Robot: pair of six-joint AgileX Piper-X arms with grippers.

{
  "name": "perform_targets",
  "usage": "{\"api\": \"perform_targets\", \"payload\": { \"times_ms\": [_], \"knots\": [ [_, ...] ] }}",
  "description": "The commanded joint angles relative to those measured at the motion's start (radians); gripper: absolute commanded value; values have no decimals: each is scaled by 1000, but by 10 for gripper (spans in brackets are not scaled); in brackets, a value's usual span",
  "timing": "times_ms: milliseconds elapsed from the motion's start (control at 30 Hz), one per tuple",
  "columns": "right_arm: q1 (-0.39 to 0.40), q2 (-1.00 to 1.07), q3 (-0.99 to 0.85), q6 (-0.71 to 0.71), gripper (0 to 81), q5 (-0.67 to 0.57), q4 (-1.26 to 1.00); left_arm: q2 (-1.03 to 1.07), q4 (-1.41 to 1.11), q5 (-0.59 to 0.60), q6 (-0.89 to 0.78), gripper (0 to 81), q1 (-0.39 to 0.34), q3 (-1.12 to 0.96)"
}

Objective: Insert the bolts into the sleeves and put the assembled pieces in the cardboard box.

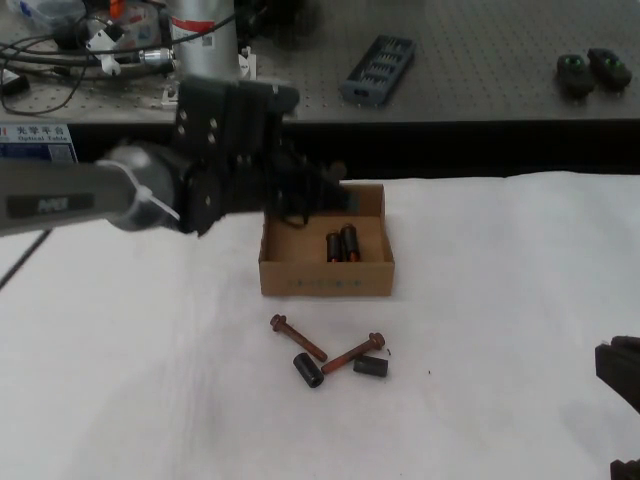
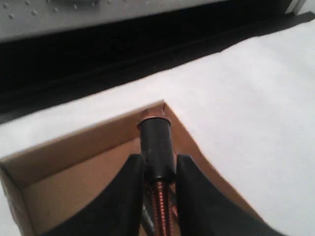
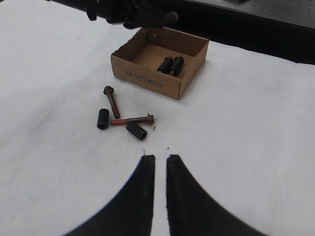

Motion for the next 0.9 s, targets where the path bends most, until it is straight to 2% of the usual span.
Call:
{"api": "perform_targets", "payload": {
  "times_ms": [0, 233, 867],
  "knots": [
    [-2, -9, -4, 3, 80, 3, 6, 63, -4, -15, 5, 6, 2, -15],
    [-2, -9, -4, 3, 80, 3, 6, 130, -13, -61, 5, 6, 2, -17],
    [-2, -9, -4, 3, 80, 3, 6, 153, -21, -54, -38, 1, 2, -17]
  ]
}}
